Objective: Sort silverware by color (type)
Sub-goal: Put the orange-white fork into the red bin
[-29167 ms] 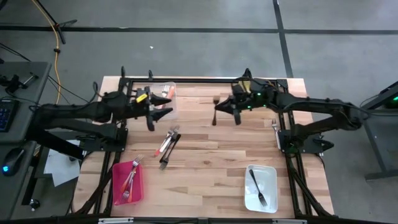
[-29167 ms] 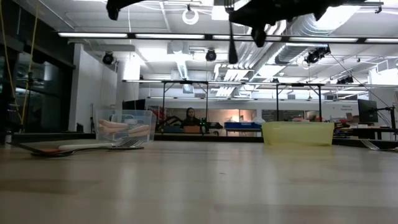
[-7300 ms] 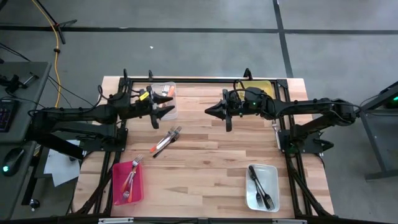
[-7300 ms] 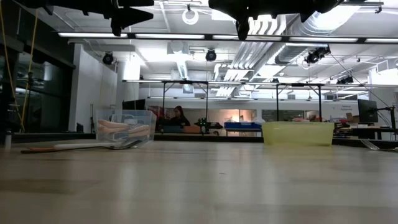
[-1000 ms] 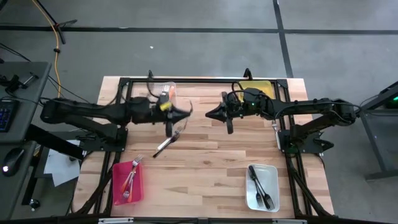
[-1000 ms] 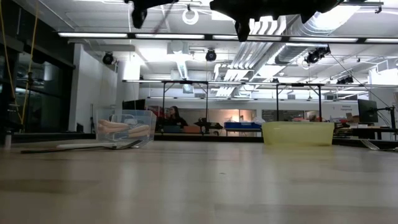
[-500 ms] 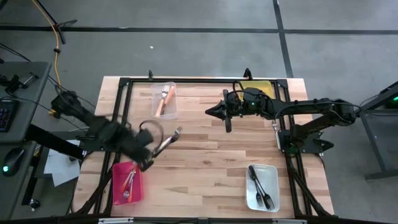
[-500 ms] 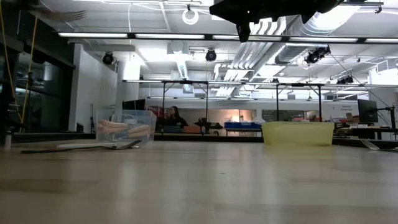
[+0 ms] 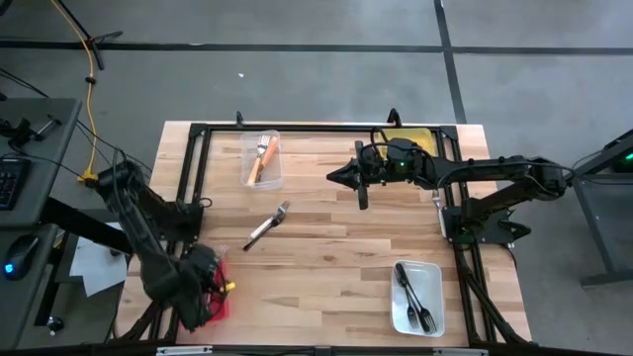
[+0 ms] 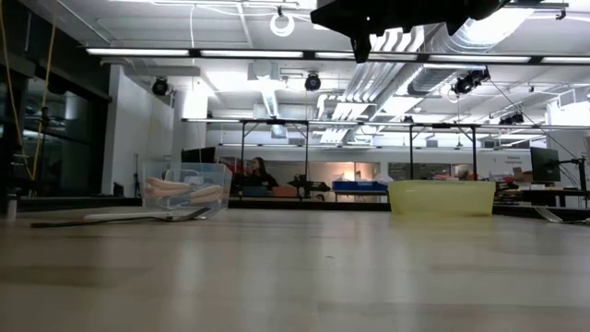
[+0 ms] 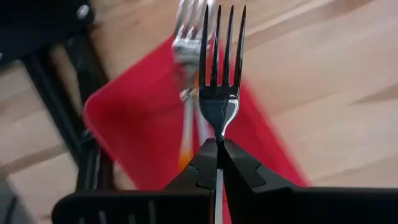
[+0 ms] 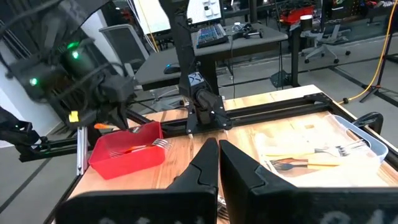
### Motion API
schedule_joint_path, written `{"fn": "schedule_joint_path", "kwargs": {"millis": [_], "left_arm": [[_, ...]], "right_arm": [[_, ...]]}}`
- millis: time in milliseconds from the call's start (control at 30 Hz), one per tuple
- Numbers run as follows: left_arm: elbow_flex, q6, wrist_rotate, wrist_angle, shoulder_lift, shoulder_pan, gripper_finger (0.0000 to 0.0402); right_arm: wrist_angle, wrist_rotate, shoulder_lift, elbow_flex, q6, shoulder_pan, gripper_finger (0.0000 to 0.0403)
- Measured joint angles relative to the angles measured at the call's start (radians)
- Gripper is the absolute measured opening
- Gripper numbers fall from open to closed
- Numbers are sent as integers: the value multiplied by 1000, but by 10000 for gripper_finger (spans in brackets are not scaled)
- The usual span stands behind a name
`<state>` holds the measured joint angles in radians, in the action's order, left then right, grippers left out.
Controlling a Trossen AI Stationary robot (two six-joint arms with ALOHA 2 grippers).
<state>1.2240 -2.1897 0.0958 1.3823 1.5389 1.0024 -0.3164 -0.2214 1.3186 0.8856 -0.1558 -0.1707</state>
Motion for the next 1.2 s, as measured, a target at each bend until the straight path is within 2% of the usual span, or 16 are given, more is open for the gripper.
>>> {"fn": "schedule_joint_path", "kwargs": {"millis": [200, 467, 800, 933, 1200], "left_arm": [[0, -6, 7, -57, 122, 38, 0], [-1, 0, 22, -50, 236, 53, 0], [-1, 50, 17, -71, 256, 53, 1], [-1, 47, 8, -70, 256, 53, 18], [-1, 44, -12, -70, 244, 53, 78]], "right_arm": [[0, 0, 0, 0, 0, 0, 0], [0, 0, 0, 0, -1, 0, 0], [1, 5, 0, 0, -1, 0, 0], [2, 8, 0, 0, -1, 0, 0], [6, 9, 0, 0, 0, 0, 0]]}}
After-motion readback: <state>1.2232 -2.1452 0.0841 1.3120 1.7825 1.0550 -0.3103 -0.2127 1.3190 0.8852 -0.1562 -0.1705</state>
